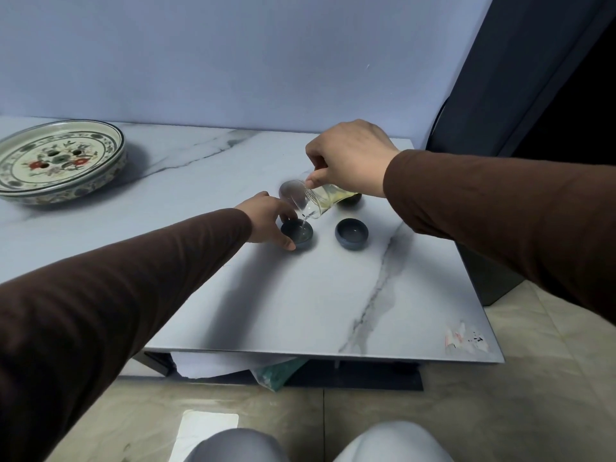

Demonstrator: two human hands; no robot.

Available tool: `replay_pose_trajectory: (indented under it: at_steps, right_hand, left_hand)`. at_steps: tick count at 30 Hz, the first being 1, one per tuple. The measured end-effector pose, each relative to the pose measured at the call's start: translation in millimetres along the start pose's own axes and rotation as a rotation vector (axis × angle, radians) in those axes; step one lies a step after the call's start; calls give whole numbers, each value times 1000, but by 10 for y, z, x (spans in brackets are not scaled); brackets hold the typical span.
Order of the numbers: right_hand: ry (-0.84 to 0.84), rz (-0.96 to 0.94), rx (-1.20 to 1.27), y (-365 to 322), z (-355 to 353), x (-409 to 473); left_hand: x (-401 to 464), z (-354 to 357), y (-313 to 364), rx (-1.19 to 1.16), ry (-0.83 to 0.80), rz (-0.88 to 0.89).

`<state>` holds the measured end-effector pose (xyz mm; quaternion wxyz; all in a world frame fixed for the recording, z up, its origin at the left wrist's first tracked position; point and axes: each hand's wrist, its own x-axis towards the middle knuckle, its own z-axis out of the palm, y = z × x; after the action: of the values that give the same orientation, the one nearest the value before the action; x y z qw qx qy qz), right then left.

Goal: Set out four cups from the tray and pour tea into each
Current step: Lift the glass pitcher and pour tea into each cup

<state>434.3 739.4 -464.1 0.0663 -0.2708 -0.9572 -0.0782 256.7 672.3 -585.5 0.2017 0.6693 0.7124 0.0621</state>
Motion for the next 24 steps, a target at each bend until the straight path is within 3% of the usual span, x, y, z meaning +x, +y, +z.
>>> replay_pose_trajectory:
  at_steps: [14,18,24]
  right_hand:
    - [26,53,98,111,22,-43]
    - [-37,242,330,321,133,-124]
    - [-57,529,935,688,288,-277]
  left_hand:
    - [2,-18,23,28,-6,-7]
    - [-1,-9,24,17,-9,-20]
    - [111,-252,44,-131,18,2]
